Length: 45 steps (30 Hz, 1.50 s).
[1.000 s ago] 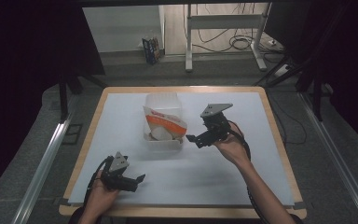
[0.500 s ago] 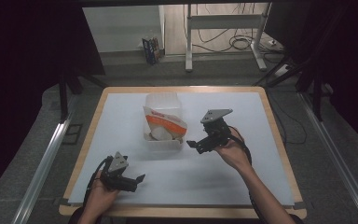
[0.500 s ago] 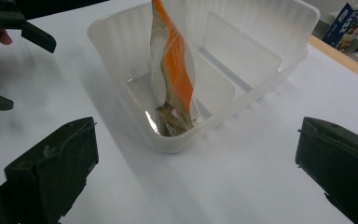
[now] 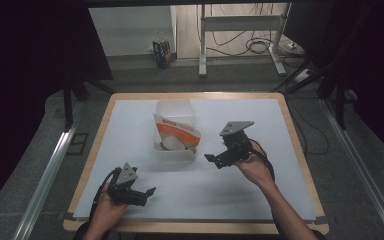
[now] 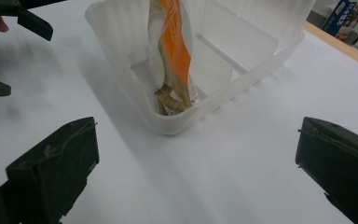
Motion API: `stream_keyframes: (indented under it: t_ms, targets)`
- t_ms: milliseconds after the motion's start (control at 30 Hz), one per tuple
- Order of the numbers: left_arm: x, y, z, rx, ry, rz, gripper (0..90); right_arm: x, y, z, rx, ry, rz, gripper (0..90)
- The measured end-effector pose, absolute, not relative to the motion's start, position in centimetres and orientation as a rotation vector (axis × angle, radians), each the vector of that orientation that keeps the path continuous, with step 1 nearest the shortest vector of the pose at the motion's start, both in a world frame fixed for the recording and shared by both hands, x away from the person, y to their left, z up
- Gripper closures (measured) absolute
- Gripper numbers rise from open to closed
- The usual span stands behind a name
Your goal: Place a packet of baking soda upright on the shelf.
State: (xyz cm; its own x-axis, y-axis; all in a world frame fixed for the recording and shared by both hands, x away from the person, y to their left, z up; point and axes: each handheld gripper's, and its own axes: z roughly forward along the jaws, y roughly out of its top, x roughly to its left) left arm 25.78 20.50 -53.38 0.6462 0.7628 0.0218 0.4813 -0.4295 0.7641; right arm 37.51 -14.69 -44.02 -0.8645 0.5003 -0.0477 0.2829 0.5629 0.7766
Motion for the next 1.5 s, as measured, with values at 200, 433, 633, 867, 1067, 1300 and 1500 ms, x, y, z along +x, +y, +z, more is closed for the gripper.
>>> stream_keyframes:
  t_ms: [200,433,633,867,1067,1300,1500]
  targets:
    - [25.8,20.4,-53.4,2.111,0.963,0.476,2.9,37.2,-15.1,-43.9,0.657,2.531,1.195,0.0]
    - [25.8,20.4,-53.4,2.115,0.963,0.475,2.8,36.8,-15.4,-43.6,0.656,2.521,1.199,0.0]
    - [25.8,20.4,-53.4,2.116,0.962,0.477,2.8,36.5,-15.6,-43.5,0.661,2.520,1.194,0.0]
    - [25.8,20.4,-53.4,2.117,0.963,0.476,2.8,36.0,-15.8,-43.7,0.663,2.526,1.185,0.0]
    - [25.8,20.4,-53.4,2.118,0.962,0.477,2.8,35.4,-16.2,-43.8,0.659,2.527,1.172,0.0]
    - [25.8,20.4,-53.4,2.120,0.961,0.479,2.9,34.7,-16.9,-44.0,0.665,2.527,1.160,0.0]
    - [25.8,20.4,-53.4,2.119,0.962,0.478,3.0,34.2,-17.8,-44.1,0.686,2.526,1.152,0.0]
